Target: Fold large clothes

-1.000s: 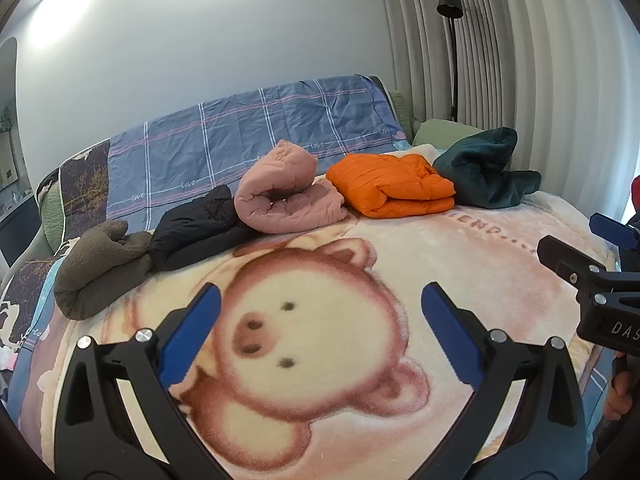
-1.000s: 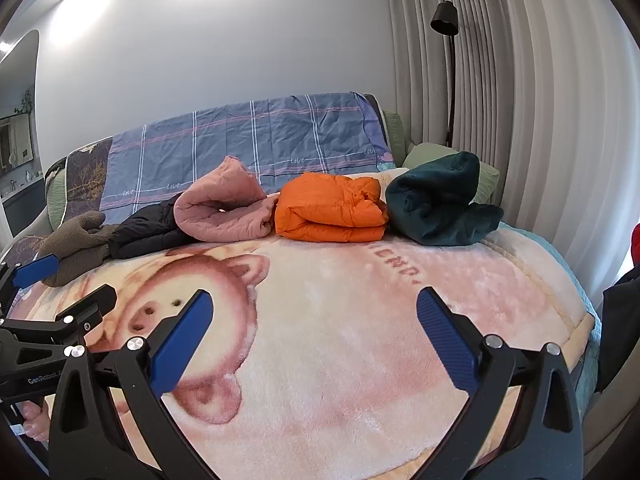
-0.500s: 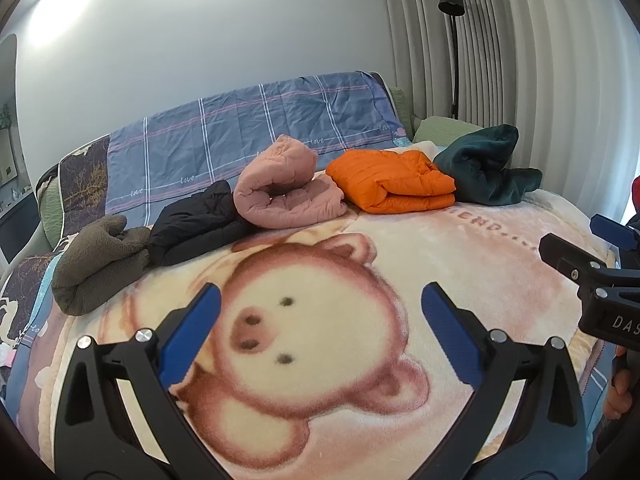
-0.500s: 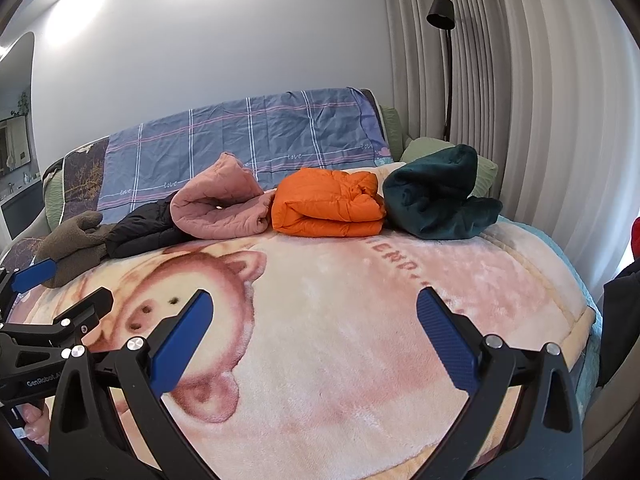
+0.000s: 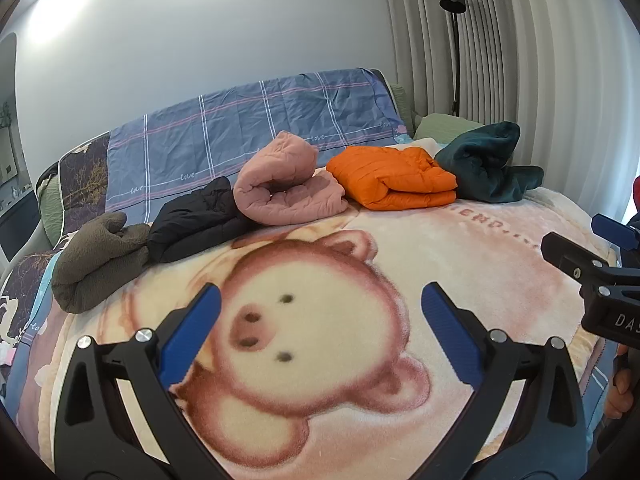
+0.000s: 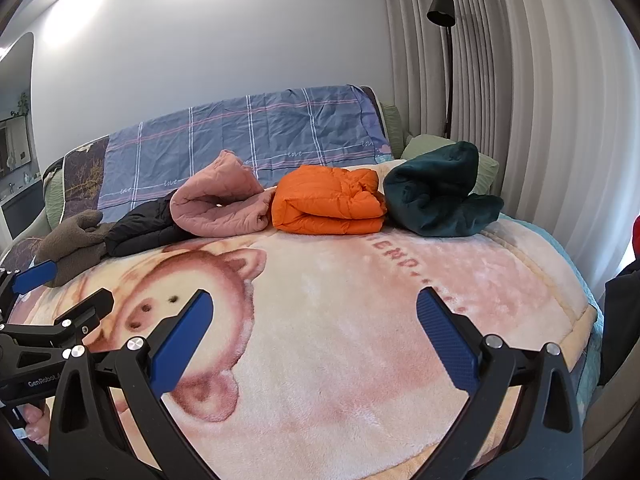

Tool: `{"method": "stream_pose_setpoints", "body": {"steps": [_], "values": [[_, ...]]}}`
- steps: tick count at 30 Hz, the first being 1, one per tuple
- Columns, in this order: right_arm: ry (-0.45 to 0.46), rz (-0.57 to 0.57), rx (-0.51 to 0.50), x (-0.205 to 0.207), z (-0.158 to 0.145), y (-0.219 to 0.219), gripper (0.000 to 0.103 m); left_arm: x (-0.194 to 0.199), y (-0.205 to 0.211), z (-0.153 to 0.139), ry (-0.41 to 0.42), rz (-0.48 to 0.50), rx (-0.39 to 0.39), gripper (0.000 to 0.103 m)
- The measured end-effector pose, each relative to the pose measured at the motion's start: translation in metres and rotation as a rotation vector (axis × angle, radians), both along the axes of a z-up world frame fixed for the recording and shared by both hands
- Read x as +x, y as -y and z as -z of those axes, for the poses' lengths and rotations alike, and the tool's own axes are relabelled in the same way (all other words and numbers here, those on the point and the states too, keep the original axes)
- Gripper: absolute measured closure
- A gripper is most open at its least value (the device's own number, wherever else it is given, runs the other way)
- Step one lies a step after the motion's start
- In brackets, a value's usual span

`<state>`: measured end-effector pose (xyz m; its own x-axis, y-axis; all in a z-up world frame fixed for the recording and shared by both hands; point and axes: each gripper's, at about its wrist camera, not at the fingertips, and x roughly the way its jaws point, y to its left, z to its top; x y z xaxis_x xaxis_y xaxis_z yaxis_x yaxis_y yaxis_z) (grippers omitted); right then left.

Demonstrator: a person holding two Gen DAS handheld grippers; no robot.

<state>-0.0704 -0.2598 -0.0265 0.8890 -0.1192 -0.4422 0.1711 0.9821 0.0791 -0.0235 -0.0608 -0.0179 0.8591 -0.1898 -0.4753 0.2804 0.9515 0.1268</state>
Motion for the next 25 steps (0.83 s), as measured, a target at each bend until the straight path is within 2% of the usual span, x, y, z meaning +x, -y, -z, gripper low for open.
{"method": "stream_pose_setpoints", "body": {"steps": [25], "values": [[-0.017, -0.015, 0.004, 0.0026, 0.0035, -0.0003, 0.001, 0.0047, -0.005, 0.0036, -0.017, -0.011, 0.009, 0.002]]}}
